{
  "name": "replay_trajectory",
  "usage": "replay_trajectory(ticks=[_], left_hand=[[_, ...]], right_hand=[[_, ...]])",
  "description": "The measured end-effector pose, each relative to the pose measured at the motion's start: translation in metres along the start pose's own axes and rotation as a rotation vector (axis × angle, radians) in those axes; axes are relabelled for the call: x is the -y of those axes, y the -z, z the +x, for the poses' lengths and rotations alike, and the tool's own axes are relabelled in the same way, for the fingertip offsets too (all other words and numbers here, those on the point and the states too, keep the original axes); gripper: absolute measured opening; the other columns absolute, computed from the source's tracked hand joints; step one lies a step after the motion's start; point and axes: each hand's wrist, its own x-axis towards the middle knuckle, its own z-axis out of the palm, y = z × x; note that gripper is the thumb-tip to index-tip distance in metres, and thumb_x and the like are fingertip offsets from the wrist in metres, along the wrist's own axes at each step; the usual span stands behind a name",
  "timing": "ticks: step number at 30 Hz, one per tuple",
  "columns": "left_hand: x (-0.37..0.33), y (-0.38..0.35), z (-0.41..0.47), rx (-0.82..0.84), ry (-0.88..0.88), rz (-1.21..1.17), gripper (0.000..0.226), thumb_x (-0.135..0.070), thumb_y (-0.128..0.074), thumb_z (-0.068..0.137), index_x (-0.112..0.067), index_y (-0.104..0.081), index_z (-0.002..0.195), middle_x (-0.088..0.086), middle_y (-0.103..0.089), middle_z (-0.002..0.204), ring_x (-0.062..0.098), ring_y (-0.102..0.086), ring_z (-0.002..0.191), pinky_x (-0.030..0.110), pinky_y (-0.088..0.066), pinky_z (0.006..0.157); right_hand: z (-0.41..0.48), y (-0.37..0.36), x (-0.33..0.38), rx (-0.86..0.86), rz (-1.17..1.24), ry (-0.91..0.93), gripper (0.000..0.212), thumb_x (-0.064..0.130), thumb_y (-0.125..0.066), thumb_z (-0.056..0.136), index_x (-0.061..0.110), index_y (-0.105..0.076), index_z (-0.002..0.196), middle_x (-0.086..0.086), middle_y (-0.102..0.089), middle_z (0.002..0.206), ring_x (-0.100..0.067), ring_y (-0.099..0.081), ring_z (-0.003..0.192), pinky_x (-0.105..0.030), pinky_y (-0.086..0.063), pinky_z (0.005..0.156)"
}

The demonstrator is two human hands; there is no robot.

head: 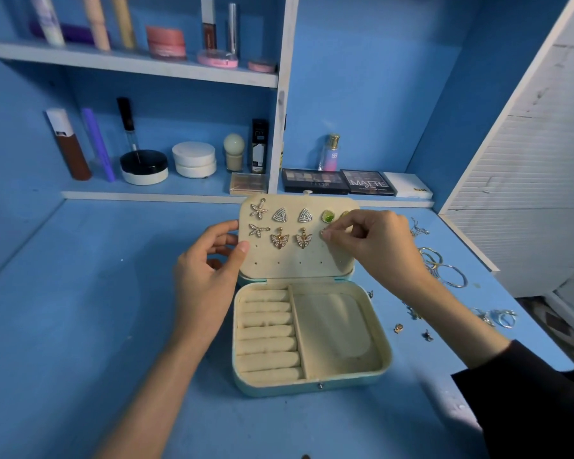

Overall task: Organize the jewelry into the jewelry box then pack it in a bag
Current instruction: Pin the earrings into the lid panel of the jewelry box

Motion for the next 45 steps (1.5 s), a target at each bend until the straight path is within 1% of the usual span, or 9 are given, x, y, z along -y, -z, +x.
replay_trajectory(ticks=[4,8,14,19,23,26,33,38,45], left_hand=[[0.0,0.0,0.0,0.005,0.004,0.005,0.033,-0.009,-0.068,0.084,-0.041,-0.06,0.091,-0.016,-0.065,0.081,-0.004,-0.058,0.073,0.01,-0.045,0.066],[0.0,0.001,0.0,0.01,0.001,0.01,0.032,-0.009,-0.067,0.085,-0.04,-0.06,0.092,-0.016,-0.065,0.082,-0.004,-0.058,0.074,0.01,-0.046,0.066],[0.0,0.0,0.0,0.007,-0.001,0.004,0.034,-0.008,-0.067,0.085,-0.041,-0.06,0.091,-0.016,-0.065,0.08,-0.003,-0.058,0.073,0.009,-0.044,0.066],[0.001,0.001,0.0,0.014,-0.002,0.008,0.032,-0.01,-0.067,0.085,-0.04,-0.061,0.092,-0.017,-0.065,0.081,-0.004,-0.058,0.074,0.008,-0.044,0.066],[0.001,0.001,0.0,0.016,0.0,0.013,0.03,-0.01,-0.067,0.085,-0.039,-0.061,0.093,-0.017,-0.065,0.08,-0.005,-0.058,0.075,0.007,-0.044,0.066],[0.001,0.001,0.0,0.015,0.003,0.016,0.026,-0.01,-0.066,0.086,-0.032,-0.062,0.097,-0.016,-0.064,0.082,-0.006,-0.058,0.076,0.007,-0.044,0.067],[0.002,0.001,0.001,0.007,0.016,0.016,0.026,-0.009,-0.067,0.085,-0.031,-0.063,0.099,-0.018,-0.063,0.084,-0.007,-0.057,0.075,0.007,-0.045,0.066],[0.003,0.001,0.001,0.008,0.01,0.029,0.027,-0.009,-0.067,0.085,-0.032,-0.062,0.099,-0.018,-0.063,0.085,-0.008,-0.057,0.075,0.005,-0.044,0.065],[0.003,0.001,0.001,0.009,0.01,0.022,0.026,-0.009,-0.067,0.085,-0.03,-0.063,0.1,-0.018,-0.063,0.085,-0.007,-0.058,0.075,0.007,-0.045,0.067]], right_hand=[[-0.002,-0.005,-0.002,-0.082,-0.096,0.023,0.011,0.029,-0.072,0.08,0.02,-0.068,0.076,0.01,-0.041,0.049,-0.009,-0.037,0.048,-0.029,-0.031,0.055],[-0.002,-0.008,-0.003,-0.107,-0.143,0.036,0.011,0.031,-0.07,0.082,0.02,-0.07,0.08,0.009,-0.041,0.049,-0.009,-0.037,0.05,-0.03,-0.032,0.056],[-0.005,-0.003,-0.003,-0.085,-0.124,0.062,0.007,0.022,-0.068,0.084,0.02,-0.074,0.081,0.01,-0.036,0.043,-0.011,-0.033,0.045,-0.028,-0.03,0.054],[-0.005,0.013,-0.008,-0.05,-0.061,0.065,0.009,0.016,-0.065,0.085,0.018,-0.072,0.079,0.011,-0.039,0.04,-0.009,-0.036,0.043,-0.016,-0.026,0.044],[-0.002,0.031,-0.018,-0.058,-0.045,0.054,0.009,0.015,-0.066,0.084,0.018,-0.071,0.078,0.003,-0.038,0.043,-0.011,-0.031,0.042,-0.013,-0.026,0.041],[0.001,0.043,-0.03,0.019,-0.131,0.042,0.008,0.019,-0.067,0.084,0.02,-0.072,0.078,-0.018,-0.052,0.059,-0.013,-0.034,0.049,-0.019,-0.03,0.045],[0.003,0.057,-0.061,0.188,-0.415,0.096,0.007,0.012,-0.069,0.082,0.017,-0.074,0.082,0.004,-0.062,0.073,-0.006,-0.052,0.063,-0.009,-0.038,0.06],[0.001,0.054,-0.077,0.316,-0.542,0.136,0.011,0.017,-0.069,0.082,0.027,-0.073,0.082,0.015,-0.051,0.073,-0.01,-0.048,0.075,-0.033,-0.047,0.07],[0.004,0.051,-0.087,0.29,-0.646,0.069,0.006,0.03,-0.065,0.084,0.029,-0.071,0.083,0.009,-0.054,0.083,-0.014,-0.052,0.087,-0.033,-0.045,0.068]])
